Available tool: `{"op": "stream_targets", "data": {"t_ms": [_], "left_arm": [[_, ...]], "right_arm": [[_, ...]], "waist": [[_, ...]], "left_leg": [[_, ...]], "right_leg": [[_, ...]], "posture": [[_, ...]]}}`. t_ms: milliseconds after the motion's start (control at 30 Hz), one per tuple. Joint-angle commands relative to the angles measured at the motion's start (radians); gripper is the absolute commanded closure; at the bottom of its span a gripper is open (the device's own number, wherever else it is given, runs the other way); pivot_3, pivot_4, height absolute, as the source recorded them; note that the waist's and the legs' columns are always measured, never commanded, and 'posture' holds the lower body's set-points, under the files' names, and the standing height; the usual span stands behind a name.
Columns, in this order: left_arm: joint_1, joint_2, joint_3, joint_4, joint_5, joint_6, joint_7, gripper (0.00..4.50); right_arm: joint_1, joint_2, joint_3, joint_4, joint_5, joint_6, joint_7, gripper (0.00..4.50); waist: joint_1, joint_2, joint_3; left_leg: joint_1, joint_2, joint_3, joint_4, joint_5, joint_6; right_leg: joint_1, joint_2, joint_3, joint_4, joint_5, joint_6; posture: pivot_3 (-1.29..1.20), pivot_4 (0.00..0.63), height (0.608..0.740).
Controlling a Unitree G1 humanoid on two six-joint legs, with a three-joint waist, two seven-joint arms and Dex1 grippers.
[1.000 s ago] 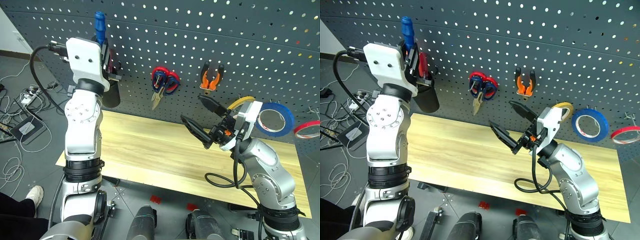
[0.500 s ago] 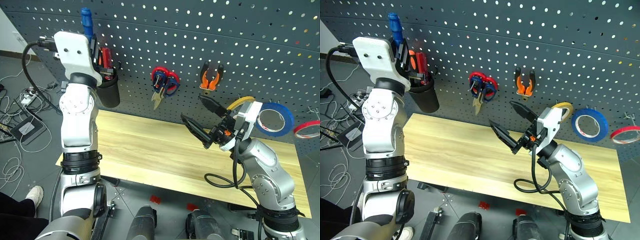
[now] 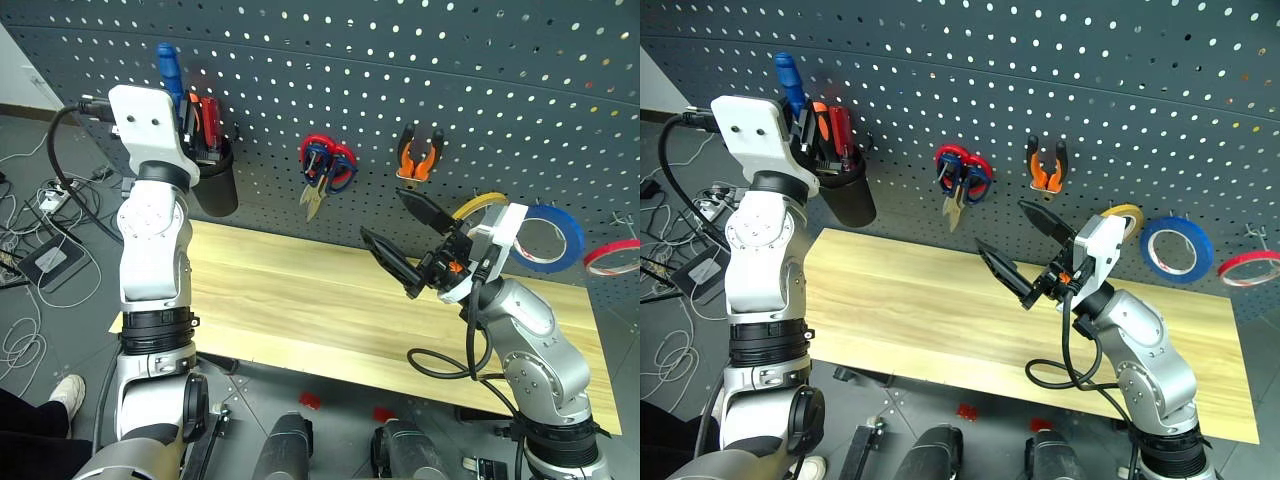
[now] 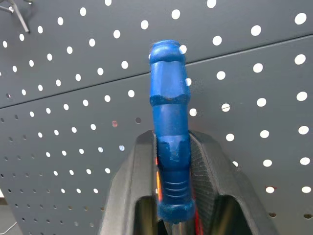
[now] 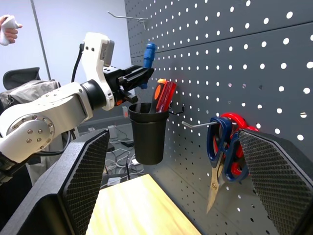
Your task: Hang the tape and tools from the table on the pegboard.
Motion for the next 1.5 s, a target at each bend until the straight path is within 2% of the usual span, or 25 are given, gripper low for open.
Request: {"op": "stream_targets", "data": {"t_ms": [33,267,433,600,767,967,1100,1233,1367,1500], "left_arm": [[-0.009,0.015,0.012,-0.014,-0.005,-0.02,0.003,2.13],[-0.012,0.014,0.011,-0.013,-0.007,-0.019,0.005,0.06],[-0.007,0.004,0.015,-0.024,-0.021,-0.001,0.007,0.02],[0.013,-0.023,-0.007,-0.114,-0.078,0.038,-0.032,0.02],[0.113,-0.05,-0.093,-0.267,-0.113,0.06,-0.116,0.02],[0.293,-0.102,-0.2,-0.405,-0.108,0.1,-0.141,0.02],[0.463,-0.118,-0.275,-0.386,-0.089,0.021,-0.191,0.02],[0.528,-0.164,-0.258,-0.328,-0.118,0.097,-0.159,0.02],[0.547,-0.212,-0.21,-0.292,-0.145,0.256,-0.096,0.02],[0.561,-0.212,-0.213,-0.289,-0.113,0.317,-0.07,0.02]], "right_arm": [[-0.003,-0.004,-0.005,-0.053,0.018,0.003,-0.009,0.0],[-0.008,-0.01,-0.007,-0.053,0.011,0.009,-0.017,0.0],[-0.009,-0.016,-0.009,-0.058,0.013,0.014,-0.021,0.0],[-0.01,-0.031,-0.02,-0.076,0.021,0.024,-0.024,0.0],[0.005,-0.051,-0.037,-0.098,0.011,0.014,-0.032,0.0],[0.117,-0.054,-0.039,-0.133,-0.065,-0.004,-0.086,0.0],[0.196,-0.066,-0.059,-0.094,-0.209,-0.007,-0.18,0.0],[0.25,-0.06,-0.066,-0.078,-0.281,0.059,-0.263,0.0],[0.32,-0.02,-0.085,-0.057,-0.35,0.153,-0.382,0.0],[0.372,0.031,-0.131,-0.042,-0.366,0.229,-0.459,0.0]], "waist": [[-0.004,0.0,-0.006],[-0.011,0.001,-0.014],[-0.011,0.0,-0.016],[-0.011,0.0,-0.016],[-0.011,0.001,-0.016],[-0.011,0.003,-0.017],[-0.011,0.008,-0.021],[-0.008,0.011,-0.022],[-0.008,0.013,-0.024],[-0.009,0.016,-0.026]], "left_leg": [[0.0,0.0,-0.001,0.0,0.0,0.0],[0.0,-0.001,-0.006,0.0,0.0,0.0],[0.0,-0.001,-0.007,0.0,0.0,0.0],[0.0,-0.002,-0.01,0.0,0.0,0.0],[0.0,-0.002,-0.012,0.0,0.0,0.0],[0.001,-0.003,-0.015,-0.001,0.0,0.0],[0.003,-0.003,-0.014,-0.001,0.0,0.0],[0.005,-0.002,-0.014,-0.001,0.0,0.0],[0.007,-0.002,-0.013,-0.001,0.0,0.0],[0.007,-0.001,-0.012,-0.001,0.0,0.0]], "right_leg": [[0.0,0.0,0.0,0.0,0.0,0.0],[0.002,0.003,0.001,0.0,0.0,0.0],[0.003,0.003,0.001,0.0,0.0,0.0],[0.005,0.003,0.001,0.001,0.0,0.0],[0.006,0.004,0.002,0.0,0.0,0.0],[0.011,0.004,0.004,-0.002,0.0,0.0],[0.013,0.005,0.005,-0.003,0.0,0.0],[0.014,0.005,0.006,-0.004,0.0,0.0],[0.018,0.005,0.008,-0.006,0.0,0.0],[0.018,0.005,0.008,-0.006,0.0,0.0]], "posture": [[0.04,0.145,0.74],[0.04,0.144,0.74],[0.04,0.15,0.74],[0.04,0.153,0.74],[0.04,0.161,0.74],[0.04,0.165,0.74],[0.02,0.168,0.74],[0.01,0.17,0.74],[-0.01,0.17,0.74],[-0.02,0.169,0.74]]}}
